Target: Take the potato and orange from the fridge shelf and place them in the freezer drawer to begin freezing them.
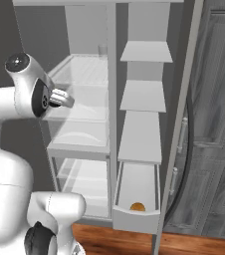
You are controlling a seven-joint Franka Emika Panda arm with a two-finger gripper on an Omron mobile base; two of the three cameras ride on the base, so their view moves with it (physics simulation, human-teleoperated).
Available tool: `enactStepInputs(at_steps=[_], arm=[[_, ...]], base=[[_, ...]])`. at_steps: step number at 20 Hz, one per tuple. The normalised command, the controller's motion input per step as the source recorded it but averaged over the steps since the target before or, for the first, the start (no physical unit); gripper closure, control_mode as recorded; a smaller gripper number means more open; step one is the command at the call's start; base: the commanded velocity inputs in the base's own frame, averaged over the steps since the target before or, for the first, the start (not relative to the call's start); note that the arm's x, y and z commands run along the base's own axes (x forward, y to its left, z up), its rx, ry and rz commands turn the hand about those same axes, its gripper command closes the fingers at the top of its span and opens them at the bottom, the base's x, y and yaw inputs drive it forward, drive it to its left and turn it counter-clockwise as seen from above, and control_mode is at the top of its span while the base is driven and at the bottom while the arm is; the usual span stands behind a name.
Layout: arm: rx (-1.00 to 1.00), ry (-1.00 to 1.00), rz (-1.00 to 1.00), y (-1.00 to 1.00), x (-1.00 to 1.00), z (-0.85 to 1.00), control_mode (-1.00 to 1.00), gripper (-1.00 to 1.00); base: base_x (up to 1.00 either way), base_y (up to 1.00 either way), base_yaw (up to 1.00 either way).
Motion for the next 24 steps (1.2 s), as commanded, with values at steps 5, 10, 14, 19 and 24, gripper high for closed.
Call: enactStepInputs(at_steps=[5,10,14,19,24], arm=[[-0.09,0.27,-0.07,-0.40,-0.75,-0.53,-1.00,1.00],[-0.01,0.44,-0.17,-0.68,0.04,-0.28,-1.00,1.00],[0.00,0.39,-0.23,-0.81,0.46,-0.19,-1.00,1.00],[0.00,0.18,-0.06,-0.76,0.33,-0.36,-1.00,1.00],[0.00,0.00,-0.02,-0.65,0.02,-0.93,-1.00,1.00]], base=[[0.00,0.00,0.00],[0.00,0.00,0.00],[0.00,0.00,0.00],[0.00,0.00,0.00],[0.00,0.00,0.00]])
